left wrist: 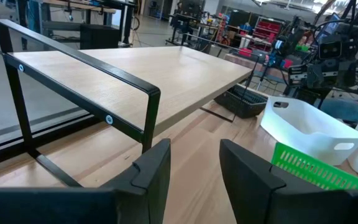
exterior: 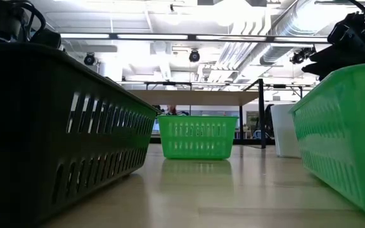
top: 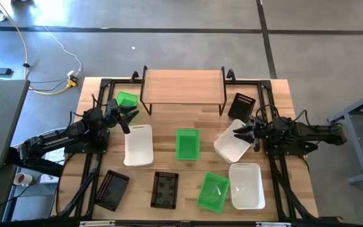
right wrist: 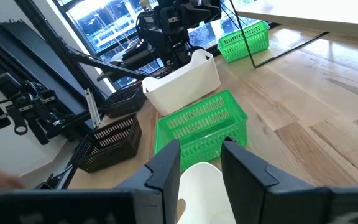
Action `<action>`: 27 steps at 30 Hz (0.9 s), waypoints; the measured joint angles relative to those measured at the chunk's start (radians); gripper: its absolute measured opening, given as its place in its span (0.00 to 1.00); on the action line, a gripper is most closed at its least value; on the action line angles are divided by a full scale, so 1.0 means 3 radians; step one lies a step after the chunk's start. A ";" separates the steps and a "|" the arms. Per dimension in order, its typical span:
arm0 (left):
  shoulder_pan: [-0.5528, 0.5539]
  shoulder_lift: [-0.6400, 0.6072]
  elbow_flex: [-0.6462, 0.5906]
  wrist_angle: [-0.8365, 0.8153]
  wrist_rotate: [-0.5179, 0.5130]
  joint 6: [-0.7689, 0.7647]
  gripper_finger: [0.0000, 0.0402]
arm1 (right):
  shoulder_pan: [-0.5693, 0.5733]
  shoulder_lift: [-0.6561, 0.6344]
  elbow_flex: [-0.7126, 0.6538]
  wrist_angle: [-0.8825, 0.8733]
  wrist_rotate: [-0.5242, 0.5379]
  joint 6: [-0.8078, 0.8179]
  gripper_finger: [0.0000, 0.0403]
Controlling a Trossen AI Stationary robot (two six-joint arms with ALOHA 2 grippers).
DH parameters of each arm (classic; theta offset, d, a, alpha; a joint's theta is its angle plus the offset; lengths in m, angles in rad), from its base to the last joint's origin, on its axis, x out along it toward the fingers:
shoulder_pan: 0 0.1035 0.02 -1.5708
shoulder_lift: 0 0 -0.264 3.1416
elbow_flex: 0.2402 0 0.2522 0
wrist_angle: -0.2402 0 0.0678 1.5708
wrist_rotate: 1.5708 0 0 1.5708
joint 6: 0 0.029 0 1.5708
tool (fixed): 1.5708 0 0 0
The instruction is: Stack baskets on shelf by color
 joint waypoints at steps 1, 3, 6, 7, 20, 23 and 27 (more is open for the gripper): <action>-0.0001 0.0000 0.0000 0.0000 0.0001 0.0000 0.32 | 0.0000 0.0000 -0.0001 0.0000 0.0000 0.0000 0.26; -0.0001 0.0000 0.0000 0.0000 0.0001 0.0000 0.32 | 0.0000 0.0000 0.0001 -0.0001 -0.0001 0.0000 0.26; -0.0001 0.0000 0.0000 0.0000 0.0001 0.0000 0.32 | 0.0000 0.0000 0.0000 0.0000 0.0000 0.0000 0.26; 0.0000 0.0000 0.0000 0.0000 0.0000 0.0000 0.32 | 0.0000 0.0000 0.0000 -0.0001 0.0001 0.0000 0.26; 0.0000 0.0000 0.0000 0.0000 0.0001 0.0000 0.32 | 0.0000 0.0000 -0.0001 0.0005 0.0027 0.0241 0.26; -0.0001 0.0000 0.0000 0.0000 0.0000 0.0000 0.32 | 0.0000 0.0000 -0.0005 0.0042 0.0031 0.0271 0.26; -0.0001 0.0000 0.0000 0.0000 0.0001 0.0000 0.32 | 0.0000 0.0000 -0.0007 0.0354 0.0004 0.0267 0.26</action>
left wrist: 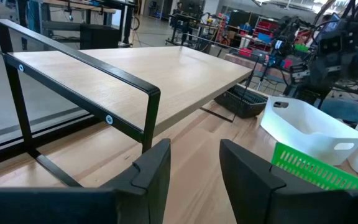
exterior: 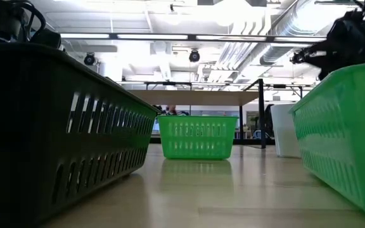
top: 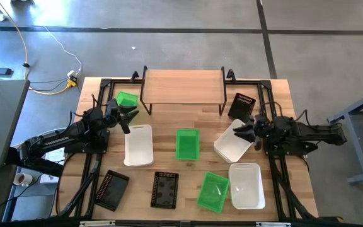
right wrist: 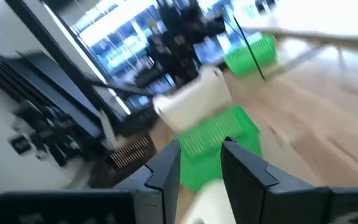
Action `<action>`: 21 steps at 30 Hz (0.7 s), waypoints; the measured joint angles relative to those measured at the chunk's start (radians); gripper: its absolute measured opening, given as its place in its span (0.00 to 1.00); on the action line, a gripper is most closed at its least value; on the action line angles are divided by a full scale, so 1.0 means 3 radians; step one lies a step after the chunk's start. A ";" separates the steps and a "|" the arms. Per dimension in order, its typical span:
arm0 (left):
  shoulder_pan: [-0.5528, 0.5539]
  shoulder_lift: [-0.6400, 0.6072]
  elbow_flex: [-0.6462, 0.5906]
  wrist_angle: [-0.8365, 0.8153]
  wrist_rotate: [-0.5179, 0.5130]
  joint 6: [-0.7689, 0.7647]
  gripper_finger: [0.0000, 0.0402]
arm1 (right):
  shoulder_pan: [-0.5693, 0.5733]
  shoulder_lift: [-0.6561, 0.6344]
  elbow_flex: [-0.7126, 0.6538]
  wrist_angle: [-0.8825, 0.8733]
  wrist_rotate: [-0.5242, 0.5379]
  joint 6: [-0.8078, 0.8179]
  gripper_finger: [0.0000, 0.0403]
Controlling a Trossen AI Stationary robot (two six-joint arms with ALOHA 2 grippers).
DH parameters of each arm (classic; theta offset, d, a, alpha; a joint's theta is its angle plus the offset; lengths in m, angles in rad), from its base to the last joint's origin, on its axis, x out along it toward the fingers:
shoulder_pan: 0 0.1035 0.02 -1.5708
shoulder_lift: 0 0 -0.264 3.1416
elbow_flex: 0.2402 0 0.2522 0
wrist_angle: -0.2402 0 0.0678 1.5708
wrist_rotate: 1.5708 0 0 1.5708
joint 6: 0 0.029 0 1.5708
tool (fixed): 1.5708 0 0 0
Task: Stack baskets on shelf by color
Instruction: Put the center green bin on the shelf
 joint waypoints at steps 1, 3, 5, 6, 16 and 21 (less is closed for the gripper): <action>0.0000 0.0000 0.0000 0.0000 0.0000 0.0000 0.32 | 0.0000 0.0000 0.0000 0.0121 0.0000 0.0000 0.26; 0.0000 0.0000 0.0000 0.0000 -0.0001 0.0000 0.32 | 0.0000 0.0000 0.0000 0.0366 0.0000 -0.0003 0.26; 0.0000 0.0000 0.0000 -0.0001 -0.0001 0.0000 0.32 | 0.0000 0.0000 0.0007 0.0584 0.0021 0.0005 0.26; 0.0001 0.0000 0.0000 0.0000 -0.0001 0.0000 0.32 | 0.0000 0.0000 0.0038 0.0607 0.0055 0.0003 0.26; 0.0001 0.0000 0.0000 -0.0001 0.0000 0.0000 0.32 | 0.0000 0.0471 0.0938 0.0131 0.0691 -0.0311 0.26; 0.0001 0.0000 0.0000 0.0000 -0.0001 0.0000 0.32 | 0.0000 0.1010 0.1471 -0.0110 0.0822 -0.0279 0.26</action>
